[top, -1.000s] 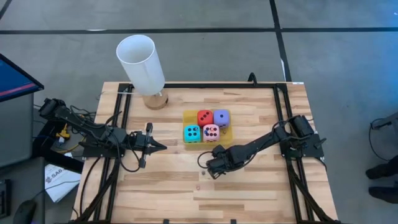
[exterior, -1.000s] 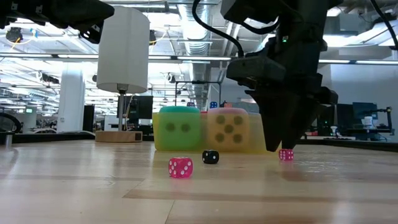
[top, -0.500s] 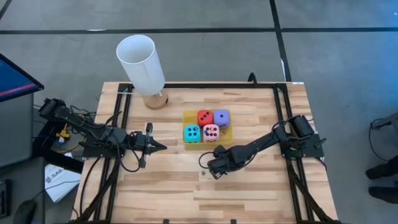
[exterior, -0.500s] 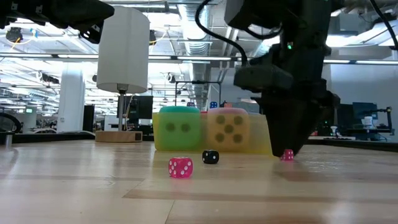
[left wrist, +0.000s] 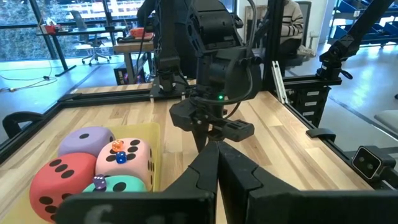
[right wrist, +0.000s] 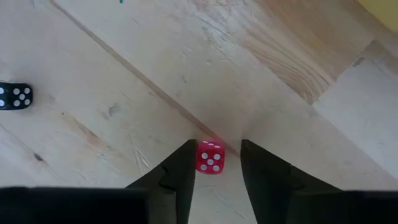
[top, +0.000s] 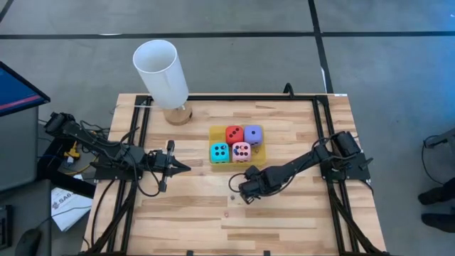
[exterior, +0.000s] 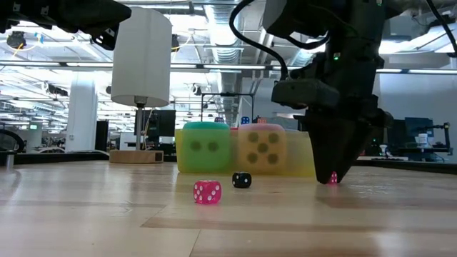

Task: Pick & Place Dice
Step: Put the top small pink dice into the yellow bin

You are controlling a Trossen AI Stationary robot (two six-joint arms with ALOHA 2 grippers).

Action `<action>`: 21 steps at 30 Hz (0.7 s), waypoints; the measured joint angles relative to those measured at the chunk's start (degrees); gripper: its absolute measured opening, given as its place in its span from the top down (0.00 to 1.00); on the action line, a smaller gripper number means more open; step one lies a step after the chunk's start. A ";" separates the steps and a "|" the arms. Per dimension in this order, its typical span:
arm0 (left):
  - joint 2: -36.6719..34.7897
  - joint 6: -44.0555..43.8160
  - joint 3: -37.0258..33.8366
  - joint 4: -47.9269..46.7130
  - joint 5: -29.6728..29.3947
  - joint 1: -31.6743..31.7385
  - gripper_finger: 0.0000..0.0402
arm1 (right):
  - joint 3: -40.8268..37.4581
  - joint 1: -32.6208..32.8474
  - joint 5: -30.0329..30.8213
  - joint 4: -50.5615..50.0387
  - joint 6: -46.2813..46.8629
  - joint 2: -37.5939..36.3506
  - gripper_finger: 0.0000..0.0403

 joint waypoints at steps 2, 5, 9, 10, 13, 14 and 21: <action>-0.01 0.00 0.00 0.00 0.02 -0.01 1.00 | 0.00 0.00 -0.02 -0.03 0.34 0.02 0.72; -0.01 0.00 0.00 0.00 0.01 0.00 1.00 | 0.83 0.00 -0.24 -1.21 0.53 0.22 0.76; -0.01 0.00 0.00 0.00 0.02 0.01 1.00 | 1.53 -0.02 -0.33 -1.81 -0.38 0.39 0.81; -0.01 0.00 0.00 0.00 0.02 0.01 1.00 | 1.80 -0.02 -0.35 -1.75 -0.82 0.46 0.82; 0.01 0.00 0.00 0.00 0.02 0.01 1.00 | 2.31 0.00 -0.59 -0.93 -1.53 0.47 0.86; 0.00 0.00 0.00 0.00 0.00 0.01 1.00 | 2.32 0.00 -0.59 -0.91 -2.31 0.46 0.87; -0.01 0.00 0.00 0.00 0.00 0.01 1.00 | 3.60 -0.51 -0.11 -2.90 -5.04 -0.83 0.85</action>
